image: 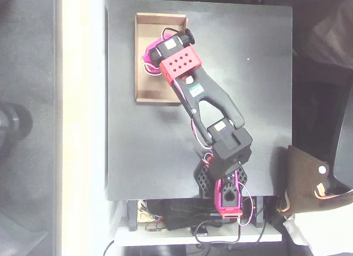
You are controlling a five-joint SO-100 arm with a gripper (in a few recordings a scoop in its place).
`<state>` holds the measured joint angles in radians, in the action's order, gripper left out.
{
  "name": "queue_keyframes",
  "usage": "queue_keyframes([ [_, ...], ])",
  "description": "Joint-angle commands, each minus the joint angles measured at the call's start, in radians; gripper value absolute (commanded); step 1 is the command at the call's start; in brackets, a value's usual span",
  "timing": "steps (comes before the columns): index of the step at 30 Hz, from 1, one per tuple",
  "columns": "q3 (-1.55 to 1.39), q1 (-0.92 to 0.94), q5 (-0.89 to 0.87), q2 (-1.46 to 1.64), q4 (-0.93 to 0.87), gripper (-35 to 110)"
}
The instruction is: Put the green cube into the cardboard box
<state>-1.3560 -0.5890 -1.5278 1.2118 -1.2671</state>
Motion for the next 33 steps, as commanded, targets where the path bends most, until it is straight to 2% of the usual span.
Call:
queue_keyframes([
  [1,0.008,-0.014,-0.011,0.014,-0.002,15],
  [7,0.017,-0.011,-0.009,0.015,-0.003,17],
  [14,0.005,-0.015,-0.009,0.015,-0.003,37],
  [17,0.005,-0.015,-0.009,0.015,-0.003,41],
  [33,0.018,-0.003,-0.009,0.101,-0.003,42],
])
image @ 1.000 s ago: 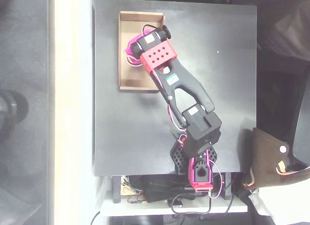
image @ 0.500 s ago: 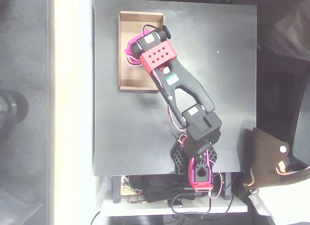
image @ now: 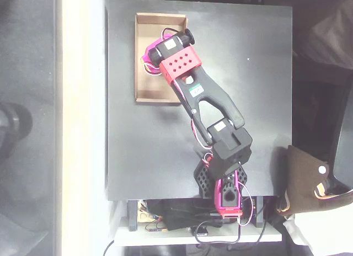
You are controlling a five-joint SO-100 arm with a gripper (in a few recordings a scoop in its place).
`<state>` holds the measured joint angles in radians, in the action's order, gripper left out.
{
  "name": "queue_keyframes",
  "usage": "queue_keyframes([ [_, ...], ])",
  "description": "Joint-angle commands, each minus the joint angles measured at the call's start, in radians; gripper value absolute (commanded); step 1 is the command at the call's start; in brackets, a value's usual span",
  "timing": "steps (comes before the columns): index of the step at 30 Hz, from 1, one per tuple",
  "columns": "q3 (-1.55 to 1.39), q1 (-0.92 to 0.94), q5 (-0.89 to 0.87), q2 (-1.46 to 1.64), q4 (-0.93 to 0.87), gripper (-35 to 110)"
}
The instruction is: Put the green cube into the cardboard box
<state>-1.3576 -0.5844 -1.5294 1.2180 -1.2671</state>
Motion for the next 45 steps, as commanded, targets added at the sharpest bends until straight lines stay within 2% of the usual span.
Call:
queue_keyframes([
  [1,0.02,-0.006,-0.008,0.114,-0.003,42],
  [21,0.018,0.003,-0.009,0.804,-0.003,42],
  [29,0.005,0.092,-0.009,0.999,-0.003,42],
  [33,0.006,0.163,-0.009,1.048,-0.003,42],
  [45,0.002,0.528,-0.009,1.058,-0.015,41],
])
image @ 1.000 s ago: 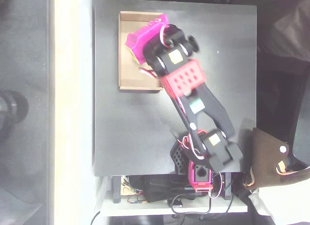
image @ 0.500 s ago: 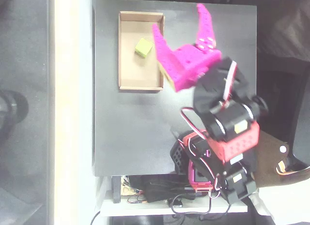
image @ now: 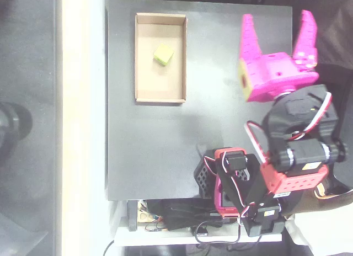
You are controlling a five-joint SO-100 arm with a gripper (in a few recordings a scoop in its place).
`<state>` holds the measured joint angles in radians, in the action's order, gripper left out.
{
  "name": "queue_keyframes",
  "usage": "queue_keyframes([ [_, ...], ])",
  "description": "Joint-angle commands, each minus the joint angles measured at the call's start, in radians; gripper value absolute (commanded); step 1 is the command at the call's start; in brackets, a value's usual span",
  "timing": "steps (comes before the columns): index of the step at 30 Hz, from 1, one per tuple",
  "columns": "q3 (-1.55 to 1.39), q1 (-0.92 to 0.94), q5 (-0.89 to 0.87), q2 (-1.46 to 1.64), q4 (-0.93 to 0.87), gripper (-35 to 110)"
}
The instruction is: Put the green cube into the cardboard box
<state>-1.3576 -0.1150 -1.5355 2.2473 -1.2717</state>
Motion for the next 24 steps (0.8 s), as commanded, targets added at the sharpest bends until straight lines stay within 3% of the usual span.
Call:
queue_keyframes([
  [1,0.0,0.075,-0.003,0.028,-0.012,41],
  [16,-0.528,0.141,-0.005,0.295,-0.002,11],
  [24,-0.884,0.138,-0.005,0.497,0.002,6],
])
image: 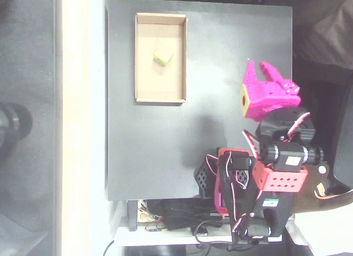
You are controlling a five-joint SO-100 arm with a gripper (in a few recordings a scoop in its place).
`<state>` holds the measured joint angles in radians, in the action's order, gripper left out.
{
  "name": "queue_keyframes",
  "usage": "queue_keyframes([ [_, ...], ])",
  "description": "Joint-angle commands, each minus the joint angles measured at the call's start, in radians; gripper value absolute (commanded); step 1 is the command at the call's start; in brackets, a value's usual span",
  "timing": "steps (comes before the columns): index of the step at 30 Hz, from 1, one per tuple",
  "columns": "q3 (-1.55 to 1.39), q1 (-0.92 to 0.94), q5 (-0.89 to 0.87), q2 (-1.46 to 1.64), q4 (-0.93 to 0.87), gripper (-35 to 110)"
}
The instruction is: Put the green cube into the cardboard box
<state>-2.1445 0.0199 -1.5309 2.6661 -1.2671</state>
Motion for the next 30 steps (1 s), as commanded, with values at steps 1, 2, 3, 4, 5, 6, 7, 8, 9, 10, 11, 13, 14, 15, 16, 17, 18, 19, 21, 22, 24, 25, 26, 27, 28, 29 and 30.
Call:
queue_keyframes([
  [1,-0.14,0.002,-0.008,0.103,-0.003,6],
  [2,-0.179,0.002,-0.008,0.129,-0.003,6],
  [3,-0.222,0.002,-0.008,0.155,-0.003,6],
  [4,-0.265,0.002,-0.008,0.181,-0.003,6],
  [5,-0.31,0.002,-0.008,0.209,-0.003,5],
  [6,-0.351,0.002,-0.008,0.238,-0.003,5],
  [7,-0.394,0.002,-0.008,0.268,-0.003,4],
  [8,-0.434,0.002,-0.008,0.301,-0.003,4],
  [9,-0.472,0.002,-0.008,0.331,-0.003,3],
  [10,-0.511,0.002,-0.008,0.362,-0.003,3],
  [11,-0.548,0.002,-0.008,0.39,-0.003,3],
  [13,-0.615,0.002,-0.008,0.439,-0.003,3],
  [14,-0.647,0.002,-0.008,0.46,-0.003,3],
  [15,-0.676,0.002,-0.008,0.479,-0.003,3],
  [16,-0.707,0.002,-0.008,0.497,-0.003,3],
  [17,-0.733,0.002,-0.008,0.512,-0.003,3],
  [18,-0.755,0.002,-0.008,0.526,-0.003,3],
  [19,-0.773,0.002,-0.008,0.538,-0.003,3],
  [21,-0.815,0.002,-0.008,0.554,-0.006,3],
  [22,-0.834,0.002,-0.008,0.56,-0.006,3],
  [24,-0.876,0.002,-0.008,0.572,-0.006,3],
  [25,-0.894,0.002,-0.008,0.581,-0.006,3],
  [26,-0.91,0.002,-0.008,0.588,-0.006,3],
  [27,-0.923,0.002,-0.008,0.594,-0.008,3],
  [28,-0.934,0.0,-0.008,0.598,-0.011,3],
  [29,-0.945,0.0,-0.008,0.603,-0.014,3],
  [30,-0.953,-0.006,-0.008,0.604,-0.015,3],
])
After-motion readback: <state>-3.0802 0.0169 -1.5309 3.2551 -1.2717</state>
